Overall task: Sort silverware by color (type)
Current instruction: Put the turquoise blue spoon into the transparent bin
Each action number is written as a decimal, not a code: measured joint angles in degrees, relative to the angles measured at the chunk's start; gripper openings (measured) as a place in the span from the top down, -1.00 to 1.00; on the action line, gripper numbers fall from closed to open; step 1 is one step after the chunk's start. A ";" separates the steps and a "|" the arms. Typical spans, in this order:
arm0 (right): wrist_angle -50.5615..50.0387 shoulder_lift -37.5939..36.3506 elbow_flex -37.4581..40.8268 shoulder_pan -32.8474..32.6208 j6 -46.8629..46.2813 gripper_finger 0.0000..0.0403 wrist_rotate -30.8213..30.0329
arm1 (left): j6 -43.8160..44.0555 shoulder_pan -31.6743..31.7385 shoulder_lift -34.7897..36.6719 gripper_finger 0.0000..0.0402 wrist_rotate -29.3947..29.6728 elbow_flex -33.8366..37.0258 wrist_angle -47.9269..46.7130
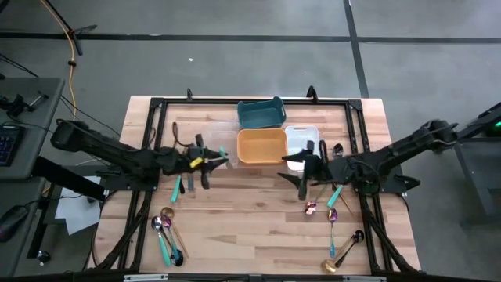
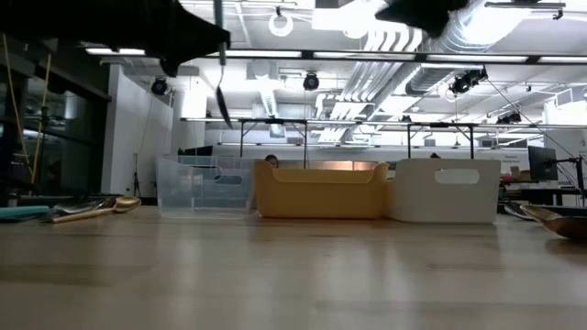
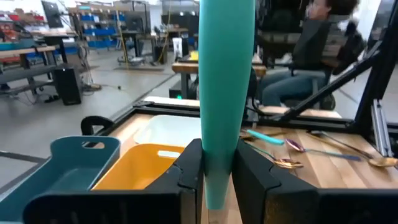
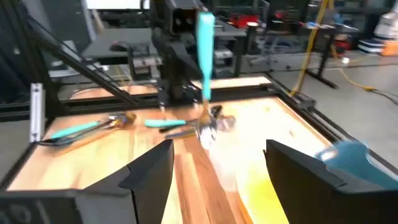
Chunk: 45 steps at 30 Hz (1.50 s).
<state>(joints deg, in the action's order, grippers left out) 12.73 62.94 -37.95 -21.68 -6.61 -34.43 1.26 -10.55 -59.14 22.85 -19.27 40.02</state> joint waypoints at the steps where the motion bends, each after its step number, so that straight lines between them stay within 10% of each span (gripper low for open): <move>1: 0.27 -0.46 1.32 -0.76 -1.11 -0.23 -2.06 | -0.02 0.04 0.68 0.76 -0.07 0.62 0.42; 12: 5.80 -1.45 6.88 -1.40 -9.10 -0.23 -7.59 | 7.09 5.35 0.63 0.76 4.36 0.88 -0.70; 25: 2.06 -1.45 6.90 2.59 -13.16 -0.23 -7.61 | 22.57 28.97 -7.46 0.76 -13.04 -23.46 -54.40; 34: -9.07 -0.64 6.96 2.59 -22.28 -0.23 -8.16 | 28.85 31.17 -16.94 0.76 -25.17 -27.66 -58.58; 45: -8.28 0.10 6.96 2.59 -23.17 -0.23 -9.81 | 29.01 31.17 -24.08 0.76 -26.82 -27.86 -59.68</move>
<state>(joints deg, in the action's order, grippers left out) 4.45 63.05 -30.98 -19.09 -29.78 -44.24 30.26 20.62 -83.22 -3.97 -47.13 -19.66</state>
